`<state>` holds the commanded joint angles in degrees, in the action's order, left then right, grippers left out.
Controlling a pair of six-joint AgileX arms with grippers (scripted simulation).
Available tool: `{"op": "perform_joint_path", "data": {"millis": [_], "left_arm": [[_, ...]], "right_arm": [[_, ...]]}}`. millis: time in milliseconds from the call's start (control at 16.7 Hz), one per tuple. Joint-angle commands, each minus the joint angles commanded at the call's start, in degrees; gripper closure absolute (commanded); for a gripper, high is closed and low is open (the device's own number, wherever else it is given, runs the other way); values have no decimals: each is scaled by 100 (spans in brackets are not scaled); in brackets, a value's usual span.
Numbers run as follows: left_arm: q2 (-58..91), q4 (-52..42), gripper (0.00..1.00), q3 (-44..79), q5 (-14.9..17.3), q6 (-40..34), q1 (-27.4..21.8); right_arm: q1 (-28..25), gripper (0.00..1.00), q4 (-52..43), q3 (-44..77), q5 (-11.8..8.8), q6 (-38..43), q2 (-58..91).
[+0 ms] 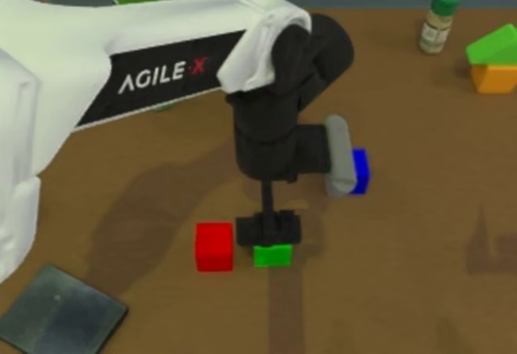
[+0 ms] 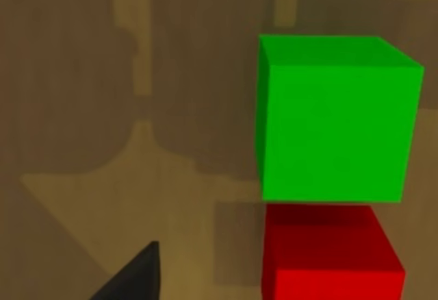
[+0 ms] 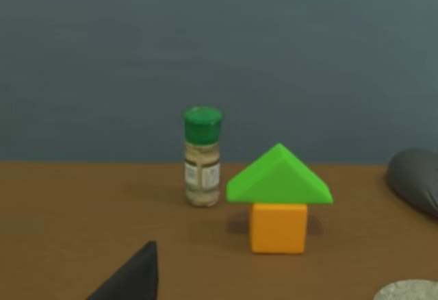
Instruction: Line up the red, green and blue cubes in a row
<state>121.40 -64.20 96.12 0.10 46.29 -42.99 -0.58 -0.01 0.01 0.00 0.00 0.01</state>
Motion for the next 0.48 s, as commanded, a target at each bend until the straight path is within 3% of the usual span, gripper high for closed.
{"op": "perform_joint_path", "data": {"millis": [240,480], "left_arm": [[-509,308,0,-452,-33,-180,254],[-1872,1037,0,-1596,-81,-681,882]], "right_arm": [[-173,0,-377,579,-23,146,583],[-520,0,-1269,2064,-21,485,2128]]}}
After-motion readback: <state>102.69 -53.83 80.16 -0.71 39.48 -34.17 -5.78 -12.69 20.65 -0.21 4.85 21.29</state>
